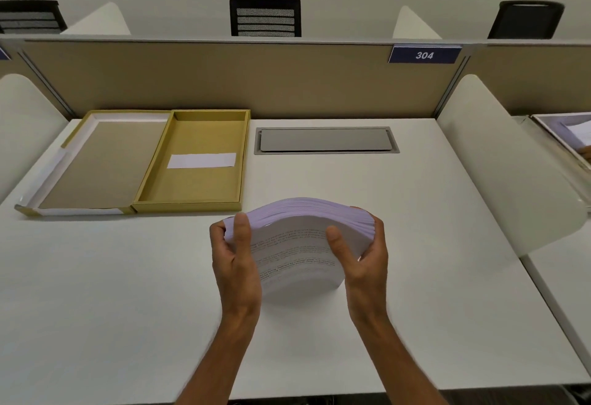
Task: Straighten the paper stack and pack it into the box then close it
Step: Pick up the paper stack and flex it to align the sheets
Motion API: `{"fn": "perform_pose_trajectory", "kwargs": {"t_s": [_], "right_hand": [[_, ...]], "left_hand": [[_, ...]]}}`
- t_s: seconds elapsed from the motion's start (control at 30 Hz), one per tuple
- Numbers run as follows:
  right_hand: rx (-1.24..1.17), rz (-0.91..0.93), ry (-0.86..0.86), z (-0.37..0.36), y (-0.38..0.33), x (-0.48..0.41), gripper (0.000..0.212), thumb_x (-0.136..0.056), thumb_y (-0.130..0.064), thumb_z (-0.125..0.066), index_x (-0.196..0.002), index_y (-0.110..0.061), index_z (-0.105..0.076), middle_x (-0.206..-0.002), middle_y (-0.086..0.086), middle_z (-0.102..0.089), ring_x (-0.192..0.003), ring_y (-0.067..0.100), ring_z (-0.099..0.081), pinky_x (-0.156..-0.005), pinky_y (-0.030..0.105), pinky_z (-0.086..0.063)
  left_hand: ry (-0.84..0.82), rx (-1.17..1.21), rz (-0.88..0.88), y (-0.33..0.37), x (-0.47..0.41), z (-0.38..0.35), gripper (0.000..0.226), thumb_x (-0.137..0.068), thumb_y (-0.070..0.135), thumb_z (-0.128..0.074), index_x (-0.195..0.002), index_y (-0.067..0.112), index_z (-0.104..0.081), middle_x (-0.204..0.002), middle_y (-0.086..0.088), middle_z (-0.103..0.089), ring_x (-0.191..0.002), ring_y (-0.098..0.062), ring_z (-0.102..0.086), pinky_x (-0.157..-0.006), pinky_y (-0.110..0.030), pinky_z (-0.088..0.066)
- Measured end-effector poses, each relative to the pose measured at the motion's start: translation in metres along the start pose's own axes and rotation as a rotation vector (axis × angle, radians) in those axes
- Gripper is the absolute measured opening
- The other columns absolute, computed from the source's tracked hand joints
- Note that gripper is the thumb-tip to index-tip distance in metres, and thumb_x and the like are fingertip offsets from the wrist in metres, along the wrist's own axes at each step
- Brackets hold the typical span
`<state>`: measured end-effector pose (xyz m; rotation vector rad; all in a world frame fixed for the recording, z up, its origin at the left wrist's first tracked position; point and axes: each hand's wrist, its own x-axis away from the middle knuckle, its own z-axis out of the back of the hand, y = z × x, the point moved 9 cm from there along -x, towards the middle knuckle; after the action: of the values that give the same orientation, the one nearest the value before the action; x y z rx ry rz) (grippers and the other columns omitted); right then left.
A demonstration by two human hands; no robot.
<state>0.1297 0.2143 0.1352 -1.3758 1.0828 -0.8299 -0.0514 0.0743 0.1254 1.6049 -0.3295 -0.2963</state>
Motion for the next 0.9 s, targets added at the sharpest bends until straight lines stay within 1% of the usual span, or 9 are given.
{"fn": "perform_pose_trajectory", "kwargs": {"t_s": [0.1, 0.17, 0.3, 0.4, 0.53, 0.63, 0.77, 0.83, 0.9], "right_hand": [[0.045, 0.015, -0.075, 0.007, 0.005, -0.005, 0.053, -0.079, -0.028, -0.080, -0.126, -0.023, -0.058, -0.114, -0.004, -0.070, -0.109, 0.017, -0.066, -0.090, 0.024, -0.054], [0.086, 0.004, -0.144, 0.015, 0.014, -0.010, 0.054, -0.078, -0.016, -0.079, -0.127, -0.026, -0.060, -0.116, -0.005, -0.071, -0.111, 0.016, -0.066, -0.094, 0.028, -0.054], [0.217, -0.010, -0.259, 0.029, 0.037, -0.018, 0.057, -0.083, -0.002, -0.075, -0.115, -0.048, -0.067, -0.117, -0.015, -0.074, -0.116, 0.011, -0.066, -0.096, 0.031, -0.052], [0.295, -0.043, -0.302, 0.036, 0.058, -0.023, 0.059, -0.086, -0.001, -0.076, -0.113, -0.053, -0.068, -0.118, -0.022, -0.073, -0.117, 0.002, -0.064, -0.096, 0.025, -0.049], [0.352, -0.073, -0.337, 0.037, 0.076, -0.024, 0.054, -0.088, -0.012, -0.076, -0.113, -0.060, -0.066, -0.119, -0.027, -0.071, -0.115, -0.002, -0.065, -0.093, 0.015, -0.051], [0.319, -0.073, -0.319, 0.036, 0.083, -0.024, 0.044, -0.092, -0.011, -0.069, -0.108, -0.052, -0.071, -0.111, -0.019, -0.076, -0.106, 0.005, -0.071, -0.089, 0.021, -0.055], [0.260, -0.047, -0.298, 0.029, 0.082, -0.031, 0.036, -0.094, 0.001, -0.063, -0.116, -0.025, -0.073, -0.110, -0.007, -0.077, -0.101, 0.009, -0.072, -0.080, 0.015, -0.055], [0.282, -0.056, -0.312, 0.022, 0.081, -0.038, 0.026, -0.093, -0.008, -0.062, -0.113, -0.021, -0.072, -0.103, -0.011, -0.076, -0.093, 0.003, -0.071, -0.073, 0.012, -0.054], [0.326, -0.069, -0.340, 0.015, 0.079, -0.047, 0.018, -0.093, -0.016, -0.060, -0.108, -0.020, -0.068, -0.095, -0.013, -0.073, -0.085, -0.001, -0.069, -0.067, 0.010, -0.053]], "left_hand": [[-0.092, -0.001, 0.000, -0.002, -0.002, -0.002, 0.048, -0.080, 0.077, -0.042, -0.103, 0.036, -0.048, -0.086, 0.014, -0.064, -0.078, 0.000, -0.065, -0.058, -0.015, -0.052], [-0.169, -0.037, -0.027, -0.004, -0.003, 0.002, 0.052, -0.077, 0.079, -0.051, -0.109, 0.039, -0.049, -0.096, 0.014, -0.066, -0.087, 0.000, -0.065, -0.065, -0.018, -0.055], [-0.216, -0.157, -0.069, -0.021, -0.002, 0.022, 0.023, -0.088, 0.041, -0.069, -0.106, 0.051, -0.058, -0.104, 0.019, -0.070, -0.102, -0.006, -0.066, -0.078, -0.019, -0.056], [-0.202, -0.226, -0.056, -0.040, -0.003, 0.035, 0.041, -0.088, 0.015, -0.072, -0.100, 0.053, -0.064, -0.102, 0.022, -0.073, -0.101, -0.002, -0.069, -0.080, -0.013, -0.054], [-0.202, -0.280, -0.010, -0.062, -0.006, 0.039, 0.055, -0.087, 0.007, -0.073, -0.092, 0.061, -0.065, -0.097, 0.030, -0.073, -0.094, 0.004, -0.069, -0.074, -0.005, -0.050], [-0.160, -0.306, -0.017, -0.069, -0.008, 0.040, 0.054, -0.086, 0.003, -0.073, -0.087, 0.057, -0.067, -0.092, 0.026, -0.075, -0.088, 0.001, -0.070, -0.072, -0.007, -0.050], [-0.140, -0.371, -0.017, -0.067, -0.018, 0.034, 0.038, -0.083, 0.003, -0.074, -0.085, 0.041, -0.068, -0.084, 0.030, -0.073, -0.081, 0.004, -0.069, -0.066, -0.004, -0.048], [-0.145, -0.418, -0.032, -0.061, -0.027, 0.031, 0.027, -0.084, 0.006, -0.075, -0.090, 0.031, -0.069, -0.081, 0.032, -0.072, -0.079, 0.008, -0.068, -0.065, -0.002, -0.047], [-0.149, -0.436, -0.026, -0.055, -0.036, 0.030, 0.020, -0.083, 0.010, -0.076, -0.097, 0.024, -0.072, -0.081, 0.025, -0.074, -0.078, 0.008, -0.069, -0.064, -0.003, -0.049]]}}
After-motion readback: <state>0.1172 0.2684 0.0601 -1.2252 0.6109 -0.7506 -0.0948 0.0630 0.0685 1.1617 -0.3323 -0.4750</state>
